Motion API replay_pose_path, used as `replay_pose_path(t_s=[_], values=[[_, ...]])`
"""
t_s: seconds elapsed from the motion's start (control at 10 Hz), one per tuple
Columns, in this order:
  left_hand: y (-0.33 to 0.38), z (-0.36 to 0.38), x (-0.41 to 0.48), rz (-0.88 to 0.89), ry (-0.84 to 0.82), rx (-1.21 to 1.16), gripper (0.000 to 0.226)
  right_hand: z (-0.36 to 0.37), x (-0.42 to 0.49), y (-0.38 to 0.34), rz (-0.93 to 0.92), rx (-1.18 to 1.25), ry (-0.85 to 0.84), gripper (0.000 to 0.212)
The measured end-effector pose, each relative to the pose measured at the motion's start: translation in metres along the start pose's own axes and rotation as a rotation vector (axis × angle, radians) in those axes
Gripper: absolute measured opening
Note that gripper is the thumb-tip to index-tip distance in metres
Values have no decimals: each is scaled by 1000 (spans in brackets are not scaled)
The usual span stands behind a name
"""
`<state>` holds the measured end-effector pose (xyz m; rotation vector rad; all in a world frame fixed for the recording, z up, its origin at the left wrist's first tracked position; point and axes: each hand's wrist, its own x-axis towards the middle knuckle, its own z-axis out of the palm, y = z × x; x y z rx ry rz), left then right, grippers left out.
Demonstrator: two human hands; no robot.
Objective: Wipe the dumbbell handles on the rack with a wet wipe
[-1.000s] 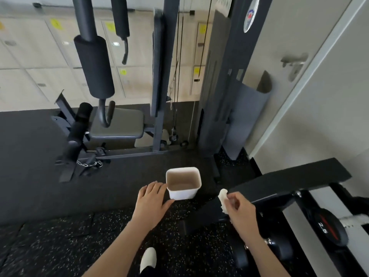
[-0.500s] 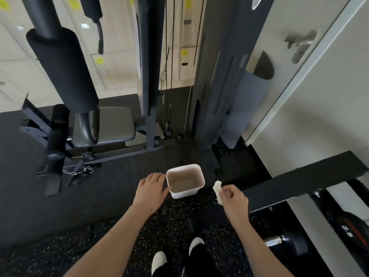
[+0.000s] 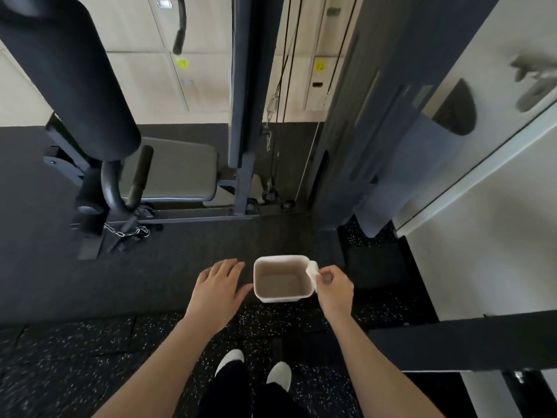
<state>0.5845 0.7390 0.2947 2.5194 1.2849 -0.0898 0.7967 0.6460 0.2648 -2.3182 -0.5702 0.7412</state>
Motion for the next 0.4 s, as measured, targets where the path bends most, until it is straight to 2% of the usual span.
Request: replay_pose_path(t_s=[0.2,0.4], values=[[-12,2,19,-9,-27,20,56,23,44,-3,21,-79,-217,33],[-9,-7,27,2,-75,59,57,14,42,10,55,-80,-185,39]])
